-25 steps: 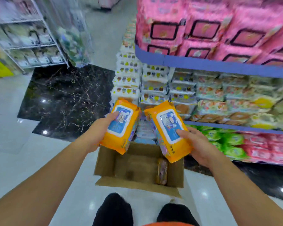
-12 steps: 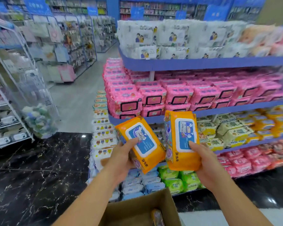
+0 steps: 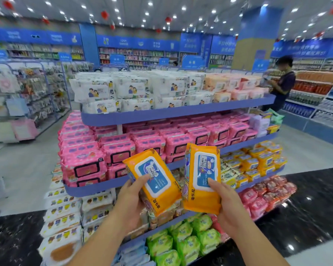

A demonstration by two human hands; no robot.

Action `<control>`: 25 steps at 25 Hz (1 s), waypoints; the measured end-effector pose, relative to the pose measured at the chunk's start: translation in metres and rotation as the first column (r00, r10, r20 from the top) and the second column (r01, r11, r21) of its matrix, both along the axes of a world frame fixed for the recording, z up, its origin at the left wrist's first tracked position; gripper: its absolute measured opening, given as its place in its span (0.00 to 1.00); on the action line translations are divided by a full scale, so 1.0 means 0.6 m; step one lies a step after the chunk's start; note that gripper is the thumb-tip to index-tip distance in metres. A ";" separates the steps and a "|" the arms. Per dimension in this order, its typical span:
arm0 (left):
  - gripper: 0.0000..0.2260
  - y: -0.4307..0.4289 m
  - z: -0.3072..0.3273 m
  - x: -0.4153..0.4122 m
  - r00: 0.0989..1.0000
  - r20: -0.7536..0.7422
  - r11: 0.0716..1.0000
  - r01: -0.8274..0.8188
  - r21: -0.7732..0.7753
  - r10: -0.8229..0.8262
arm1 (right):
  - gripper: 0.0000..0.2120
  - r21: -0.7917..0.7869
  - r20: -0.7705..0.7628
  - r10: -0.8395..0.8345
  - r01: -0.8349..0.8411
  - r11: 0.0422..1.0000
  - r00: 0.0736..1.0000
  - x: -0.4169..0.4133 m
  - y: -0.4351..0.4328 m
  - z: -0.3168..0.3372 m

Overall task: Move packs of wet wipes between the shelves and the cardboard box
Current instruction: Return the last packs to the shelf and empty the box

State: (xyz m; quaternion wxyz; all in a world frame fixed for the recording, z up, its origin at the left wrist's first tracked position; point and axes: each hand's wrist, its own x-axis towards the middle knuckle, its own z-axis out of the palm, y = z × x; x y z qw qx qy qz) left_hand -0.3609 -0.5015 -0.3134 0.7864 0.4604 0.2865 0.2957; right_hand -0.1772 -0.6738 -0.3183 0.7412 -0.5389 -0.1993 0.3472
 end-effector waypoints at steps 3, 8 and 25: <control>0.18 -0.028 0.019 0.111 1.000 0.022 0.999 -0.011 0.036 0.010 | 0.27 0.026 -0.001 -0.015 0.015 1.000 1.000 0.102 -0.032 0.019; 0.27 -0.094 0.046 0.338 0.999 0.031 0.997 -0.016 0.081 0.013 | 0.25 -0.029 0.016 -0.086 0.087 0.996 0.996 0.315 -0.121 0.036; 0.21 -0.209 -0.101 1.202 0.961 -0.086 0.964 0.256 -0.068 -0.261 | 0.21 -0.246 -0.003 -0.511 0.494 0.834 0.860 1.102 -0.362 -0.063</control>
